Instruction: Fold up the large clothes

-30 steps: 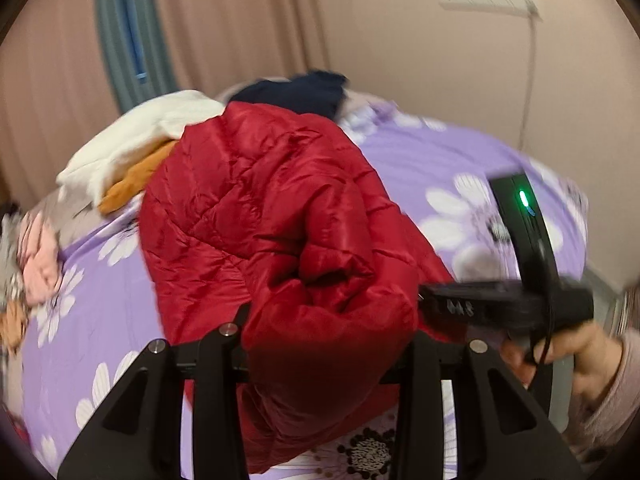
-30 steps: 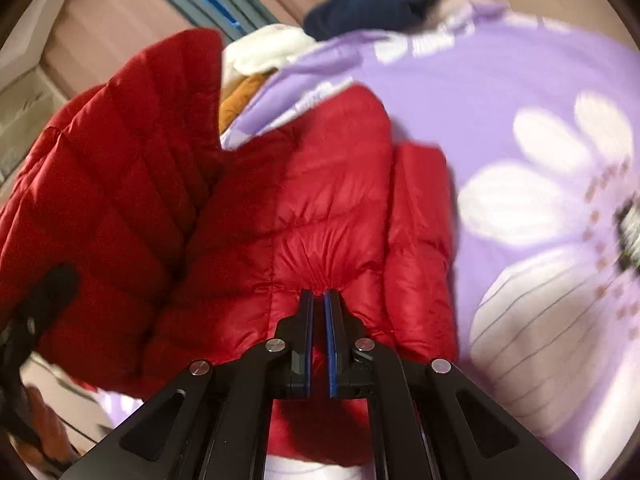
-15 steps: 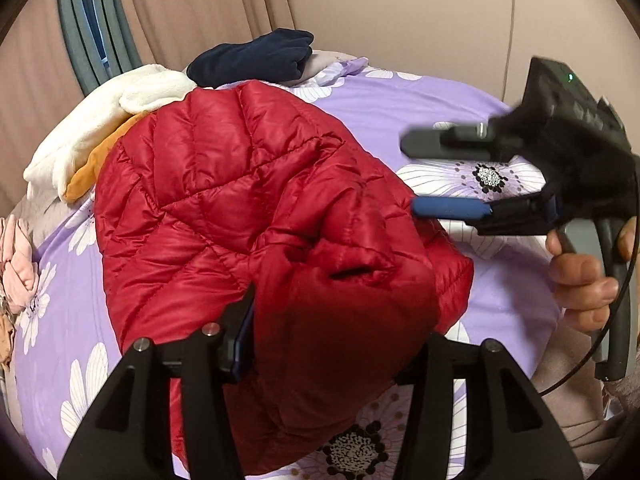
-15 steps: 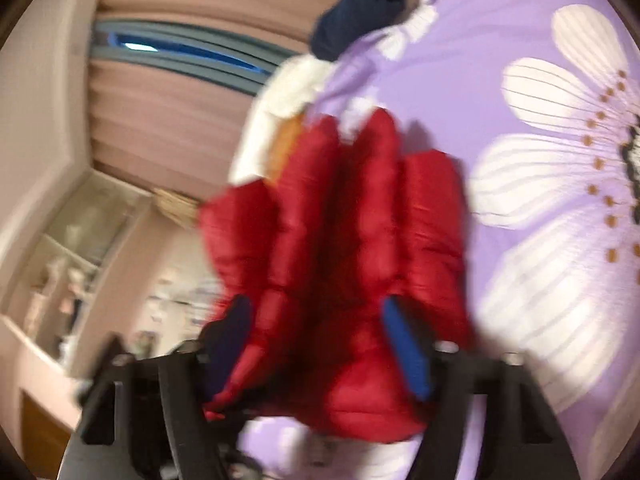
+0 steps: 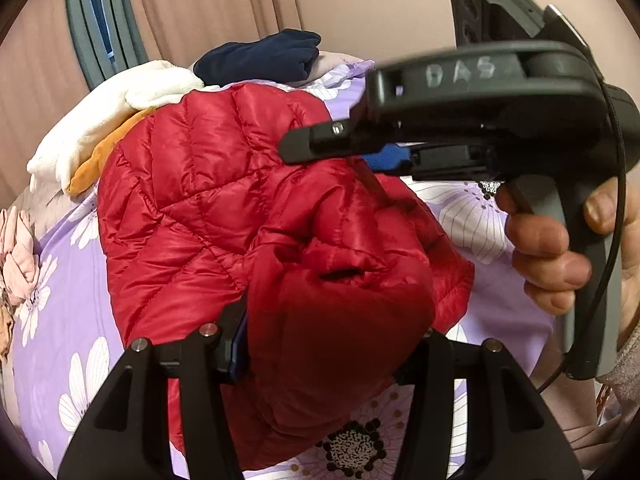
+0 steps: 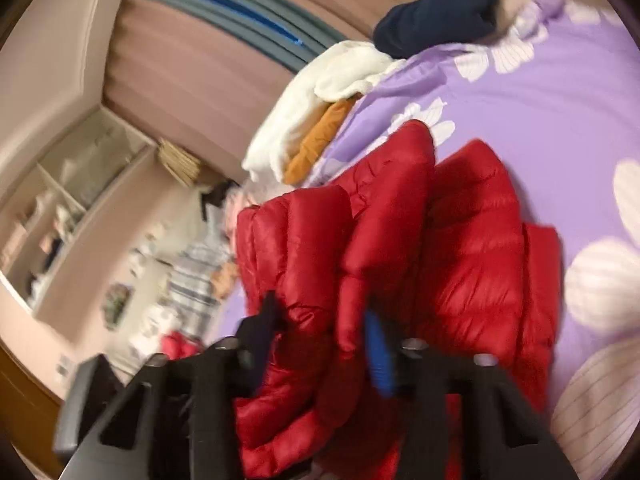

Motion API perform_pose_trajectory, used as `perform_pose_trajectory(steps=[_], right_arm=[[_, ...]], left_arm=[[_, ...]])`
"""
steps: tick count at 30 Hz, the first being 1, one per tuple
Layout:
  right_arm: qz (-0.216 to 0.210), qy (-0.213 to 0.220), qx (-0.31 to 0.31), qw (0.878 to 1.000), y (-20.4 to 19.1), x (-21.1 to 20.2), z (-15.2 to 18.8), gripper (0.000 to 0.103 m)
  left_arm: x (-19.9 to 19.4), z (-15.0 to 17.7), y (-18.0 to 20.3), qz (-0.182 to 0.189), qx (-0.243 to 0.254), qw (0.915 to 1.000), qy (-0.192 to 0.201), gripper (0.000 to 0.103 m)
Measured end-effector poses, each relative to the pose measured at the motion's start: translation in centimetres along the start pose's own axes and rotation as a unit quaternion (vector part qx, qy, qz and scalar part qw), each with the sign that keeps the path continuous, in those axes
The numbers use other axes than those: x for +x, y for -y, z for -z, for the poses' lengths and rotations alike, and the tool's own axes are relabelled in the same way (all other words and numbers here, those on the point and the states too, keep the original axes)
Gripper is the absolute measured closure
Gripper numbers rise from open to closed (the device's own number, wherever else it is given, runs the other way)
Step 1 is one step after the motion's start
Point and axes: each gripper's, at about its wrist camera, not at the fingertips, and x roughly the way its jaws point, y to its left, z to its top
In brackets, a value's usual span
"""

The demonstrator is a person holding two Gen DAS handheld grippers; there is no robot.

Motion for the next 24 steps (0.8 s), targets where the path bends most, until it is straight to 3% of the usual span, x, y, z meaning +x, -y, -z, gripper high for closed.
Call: perform_pose_trajectory(steps=[3,6,8,10,12,15,19,24], right_arm=[[0.017,0.016,-0.033,0.999,-1.2,-0.5,0.1,0.083],[0.01,0.044,-0.024,0.999,-0.4,-1.7,0.1,0.085],[0.009,0.054,-0.01,0.998,0.5,-2.2,0.0,0.085],[0.022,0.056,0.007,0.998,1.8,-2.2,0.0,0.085],[0.026,0.054,0.025,0.998,3.2,-2.5,0.5,0.085],[0.031,0.053,0.043,0.997,3.9,-2.6,1.0,0.085],[0.05,0.052,0.048,0.996,4.4,-2.6,1.9,0.085],[0.077,0.045,0.04,0.995,4.9,-2.3,2.8,0.085]], left_arm=[[-1.0,-0.3,-0.4,0.017,-0.027,0.9995,0.002,0.051],[-3.6,-0.7,-1.7,0.078,-0.072,0.9942,0.019,0.05],[-5.5,-0.9,-3.1,0.136,-0.11,0.9841,0.028,0.05],[-6.7,-0.8,-4.2,0.168,-0.135,0.9758,0.037,0.049],[-7.5,-0.9,-5.5,0.17,-0.158,0.9715,0.049,0.049],[-7.0,-1.2,-7.3,0.139,-0.186,0.9711,0.054,0.051],[-4.4,-2.4,-9.8,0.133,-0.24,0.9602,0.052,0.052],[-1.2,-4.2,-11.8,0.138,-0.288,0.9462,0.053,0.066]])
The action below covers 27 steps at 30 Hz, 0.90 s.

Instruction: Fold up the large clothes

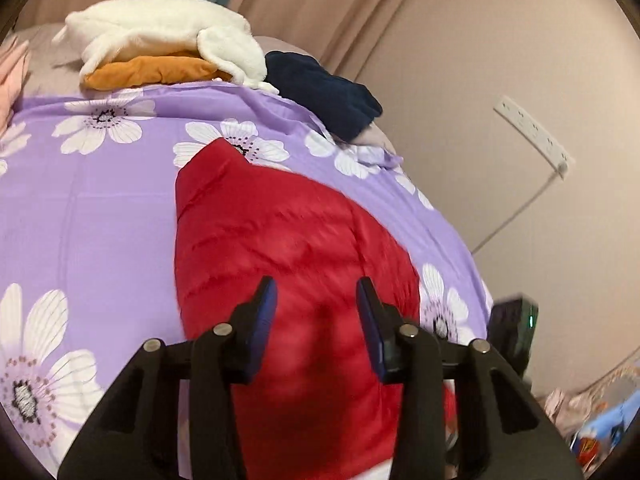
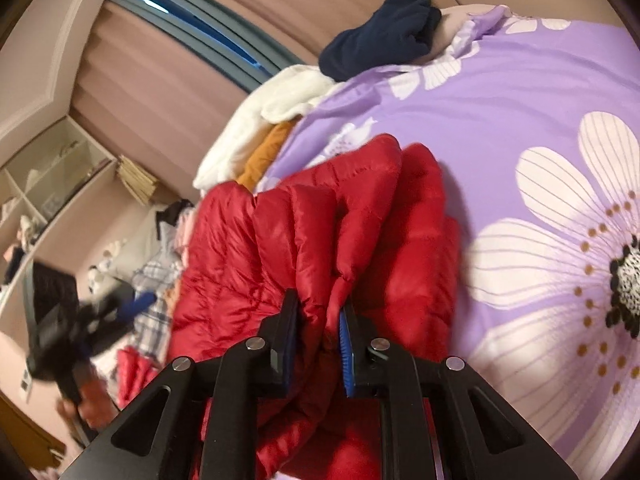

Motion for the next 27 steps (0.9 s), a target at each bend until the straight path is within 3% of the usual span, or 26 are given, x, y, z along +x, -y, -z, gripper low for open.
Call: perform_pose_trajectory(steps=[3,5,9,13,18,20,24,27], right_arm=[[0.006,-0.002,0.001,1.0,0.5,0.1,0.6,0.085],[0.007,-0.001,0.002,1.0,1.0,0.2,0.9,0.085],[0.008,-0.002,0.007,1.0,1.6,0.3,1.1,0.086],[0.032,-0.006,-0.006,0.999,0.6,-0.4,0.5,0.082],[0.085,0.049,-0.09,0.991,-3.6,-3.9,0.0,0.08],[0.073,0.056,-0.121,0.988,-5.4,-4.6,-0.1,0.08],[-0.005,0.028,-0.181,0.983,-9.4,-4.5,0.7,0.08],[-0.009,-0.006,-0.221,0.975,-11.0,-3.4,2.1,0.08]], left_arm=[[1.8,-1.0,-0.2,-0.01,-0.004,0.9999,-0.005,0.069],[3.8,-1.1,-0.4,-0.036,0.004,0.9992,-0.017,0.069],[7.4,-0.6,-1.6,-0.07,-0.003,0.9956,-0.063,0.069],[8.3,-0.2,-1.3,-0.095,0.02,0.993,-0.069,0.069],[8.0,0.0,-1.1,-0.106,0.031,0.9918,-0.065,0.07],[8.0,0.0,-1.2,-0.107,0.03,0.9917,-0.064,0.07],[8.2,-0.1,-0.8,-0.119,0.043,0.9899,-0.063,0.07],[8.1,-0.1,-0.7,-0.126,0.05,0.9889,-0.062,0.07]])
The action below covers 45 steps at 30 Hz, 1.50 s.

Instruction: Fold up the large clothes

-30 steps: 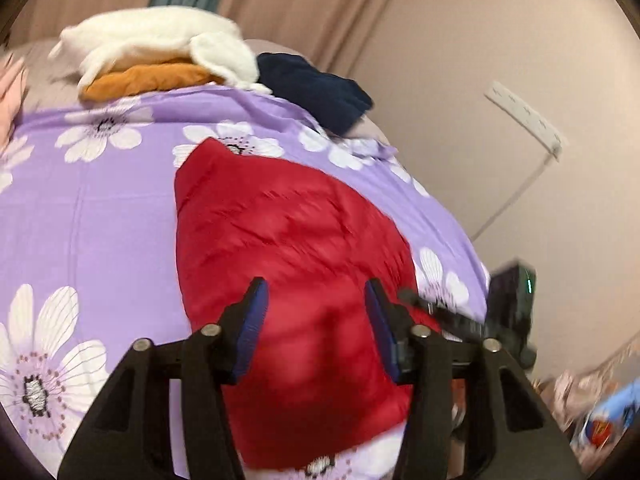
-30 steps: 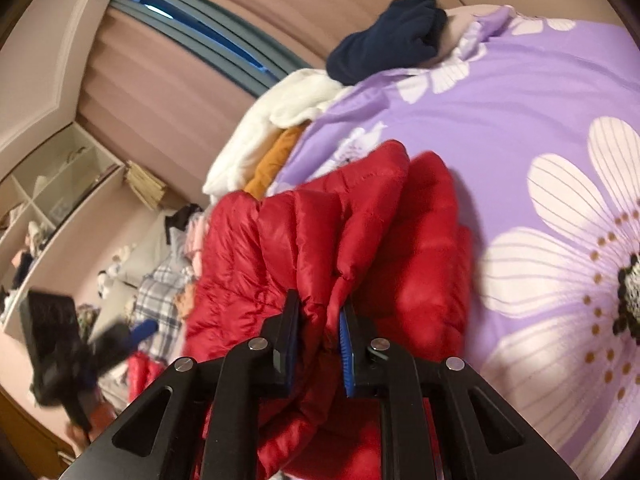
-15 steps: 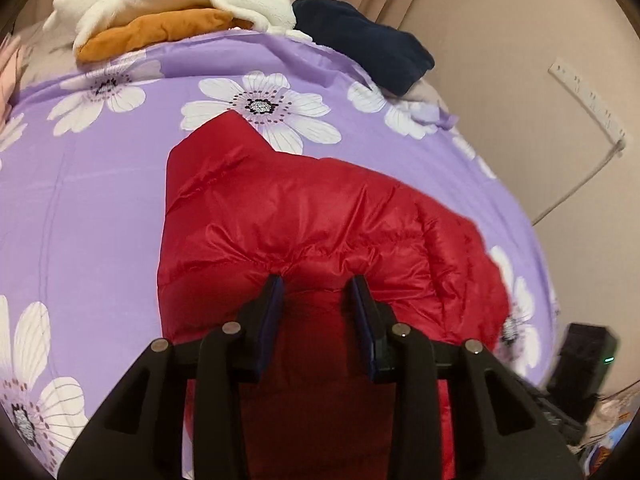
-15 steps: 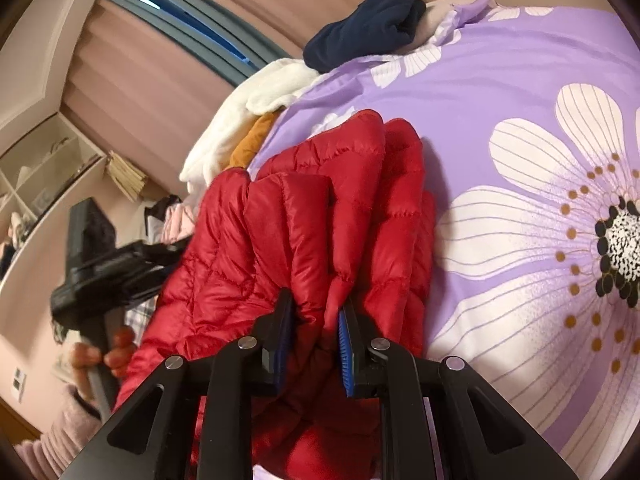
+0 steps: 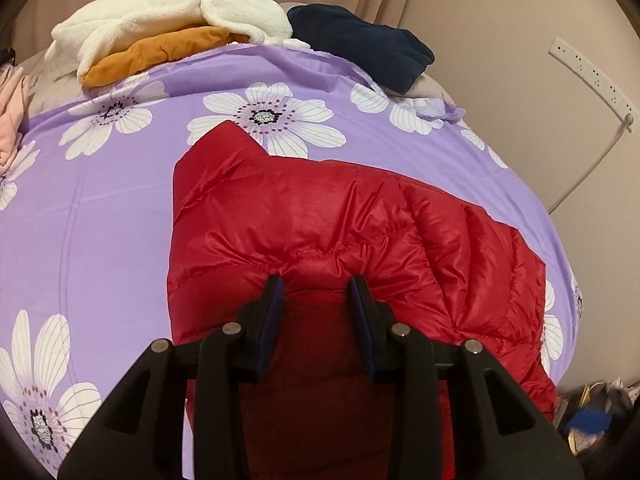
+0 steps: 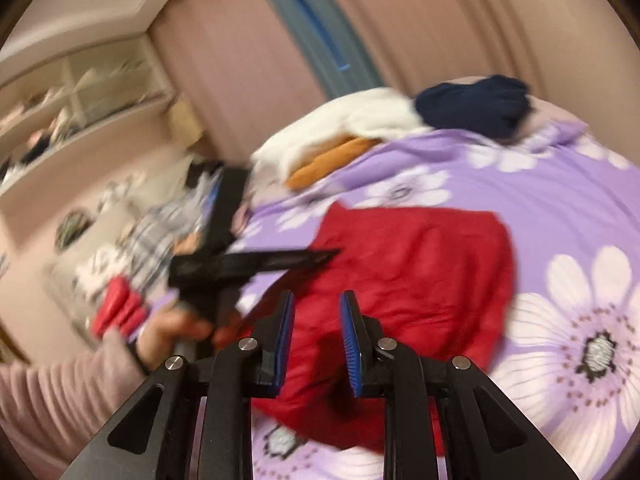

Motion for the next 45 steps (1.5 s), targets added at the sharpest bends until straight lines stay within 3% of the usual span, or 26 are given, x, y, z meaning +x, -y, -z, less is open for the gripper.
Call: perform_pose_trajectory(steps=[4,10,20,25,30,38,42,45], right_arm=[[0.023,-0.045,-0.033,0.998,-0.5,1.6,2.0,0.08],[0.044,-0.08,-0.025,0.996,1.2,3.3,4.7,0.08],[0.031,-0.077,-0.001,0.997,2.9,5.0,6.6,0.086],[0.017,-0.078,-0.001,0.997,2.0,3.3,5.2,0.086],[-0.007,-0.022,0.003,1.0,1.8,0.6,2.9,0.086],[0.058,0.031,0.029,0.997,4.2,2.5,-2.1,0.085],[0.077,0.024,0.039,0.996,5.2,4.0,-2.6,0.085],[0.096,-0.007,0.051,0.994,6.3,5.6,-2.1,0.085]], left_arm=[[-0.1,0.1,0.1,-0.004,0.004,1.0,0.002,0.07],[0.0,0.3,0.8,-0.013,0.021,0.9997,0.006,0.07],[0.3,0.7,1.3,-0.024,0.033,0.9991,0.009,0.07],[0.2,0.6,1.4,-0.03,0.032,0.999,0.011,0.07],[0.2,0.6,1.4,-0.032,0.033,0.9989,0.012,0.07],[0.1,0.7,1.8,-0.043,0.044,0.998,0.018,0.07],[0.2,0.8,2.0,-0.044,0.044,0.9978,0.02,0.07],[0.3,0.7,1.8,-0.043,0.043,0.9981,0.011,0.07]])
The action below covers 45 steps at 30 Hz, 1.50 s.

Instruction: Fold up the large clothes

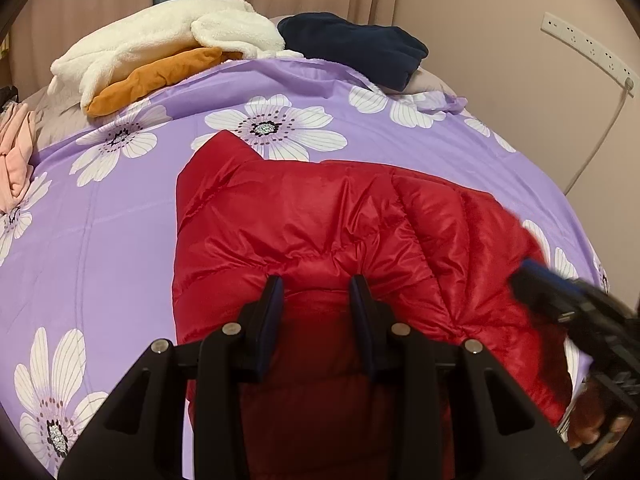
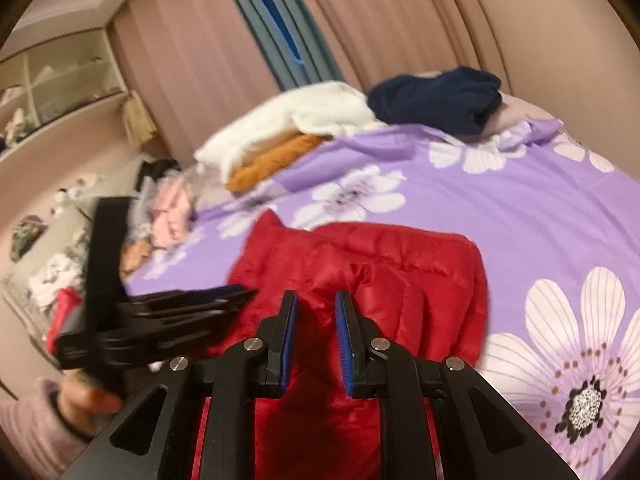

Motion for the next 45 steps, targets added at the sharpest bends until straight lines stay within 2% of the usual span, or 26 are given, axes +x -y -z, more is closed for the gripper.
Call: perform_pose_trajectory(steps=[3,8,11,15,18,23,28,33,39,45], right_arm=[[-0.004,-0.022,0.023,1.0,1.4,1.4,0.7,0.085],[-0.017,-0.026,0.045,0.998,2.4,1.5,1.7,0.086],[-0.01,-0.03,0.05,0.998,2.1,0.8,1.5,0.086],[-0.007,-0.006,0.025,1.0,0.7,-1.3,1.0,0.086],[-0.022,0.007,0.0,1.0,-0.8,-3.4,1.2,0.086],[-0.041,0.006,-0.027,0.999,-2.2,-4.8,2.3,0.086],[-0.037,-0.012,-0.046,0.998,-2.7,-3.8,4.0,0.086],[-0.025,-0.038,-0.034,0.998,-1.8,-2.0,4.7,0.086],[-0.047,-0.047,0.003,0.998,-0.5,-0.9,5.1,0.086],[-0.043,-0.048,0.0,0.998,-0.7,-1.2,5.1,0.086]], left_arm=[[0.1,0.0,0.1,0.0,-0.002,1.0,-0.001,0.07],[0.3,-0.1,0.3,-0.003,0.001,1.0,-0.003,0.07],[0.2,-0.1,0.3,-0.006,0.003,1.0,-0.002,0.07],[0.0,-0.1,0.2,-0.006,-0.002,1.0,-0.002,0.07],[-0.1,-0.1,0.1,-0.005,-0.007,1.0,-0.001,0.07],[-0.1,0.0,0.3,-0.008,-0.004,1.0,0.001,0.07],[-0.1,0.0,0.2,-0.007,-0.003,1.0,0.001,0.07],[0.0,0.0,0.3,-0.009,-0.001,1.0,0.0,0.07],[-0.1,0.2,0.3,-0.008,-0.008,0.9999,0.002,0.068],[-2.9,1.0,0.2,-0.002,-0.019,0.9997,0.014,0.067]])
